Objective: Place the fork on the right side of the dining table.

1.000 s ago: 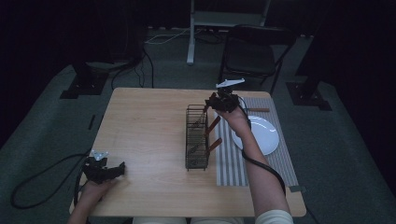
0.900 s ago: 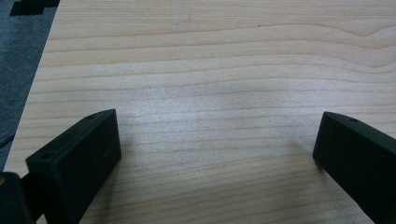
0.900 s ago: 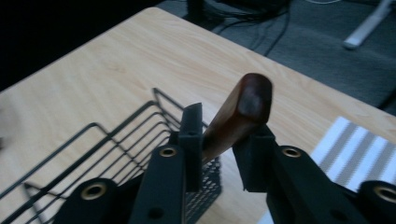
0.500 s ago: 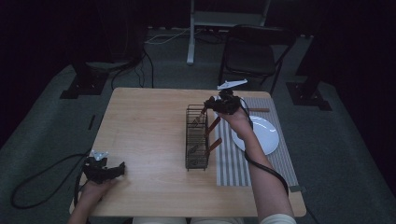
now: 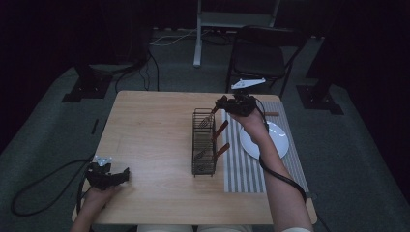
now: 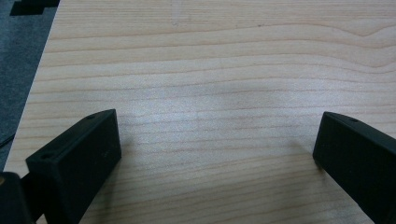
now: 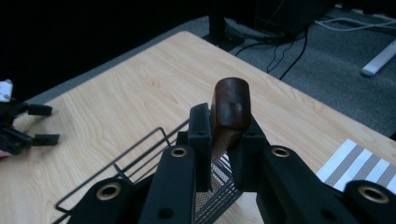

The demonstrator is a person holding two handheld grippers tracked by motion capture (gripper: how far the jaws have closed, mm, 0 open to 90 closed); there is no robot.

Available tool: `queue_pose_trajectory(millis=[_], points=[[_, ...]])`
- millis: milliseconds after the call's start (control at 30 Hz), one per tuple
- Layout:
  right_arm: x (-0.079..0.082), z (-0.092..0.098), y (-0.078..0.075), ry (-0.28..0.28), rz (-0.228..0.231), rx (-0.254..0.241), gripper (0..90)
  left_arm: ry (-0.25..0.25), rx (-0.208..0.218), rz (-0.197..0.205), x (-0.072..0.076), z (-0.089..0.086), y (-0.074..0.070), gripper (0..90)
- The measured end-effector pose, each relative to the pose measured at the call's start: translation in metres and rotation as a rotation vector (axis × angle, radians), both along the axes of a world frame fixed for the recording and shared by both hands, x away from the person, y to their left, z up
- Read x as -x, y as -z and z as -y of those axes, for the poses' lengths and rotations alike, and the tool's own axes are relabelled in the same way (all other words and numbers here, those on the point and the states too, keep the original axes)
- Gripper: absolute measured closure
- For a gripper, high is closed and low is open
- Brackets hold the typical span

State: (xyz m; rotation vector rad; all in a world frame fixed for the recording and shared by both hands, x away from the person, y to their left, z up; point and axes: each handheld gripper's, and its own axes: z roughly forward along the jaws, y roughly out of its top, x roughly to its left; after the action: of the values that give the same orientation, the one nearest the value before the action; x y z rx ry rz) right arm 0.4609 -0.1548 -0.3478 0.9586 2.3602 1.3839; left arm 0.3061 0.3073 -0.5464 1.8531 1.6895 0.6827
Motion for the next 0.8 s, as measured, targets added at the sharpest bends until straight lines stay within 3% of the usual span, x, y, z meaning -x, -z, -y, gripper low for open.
queue_pose_trajectory(millis=[400,800], points=[[0.023,0.020,-0.038,0.007,0.074,-0.036,80.9,-0.001,0.000,0.001,0.000,0.000,0.000,1.3],[0.040,0.040,-0.055,0.046,0.114,-0.055,80.9,0.000,0.000,0.001,0.000,0.000,0.000,1.3]])
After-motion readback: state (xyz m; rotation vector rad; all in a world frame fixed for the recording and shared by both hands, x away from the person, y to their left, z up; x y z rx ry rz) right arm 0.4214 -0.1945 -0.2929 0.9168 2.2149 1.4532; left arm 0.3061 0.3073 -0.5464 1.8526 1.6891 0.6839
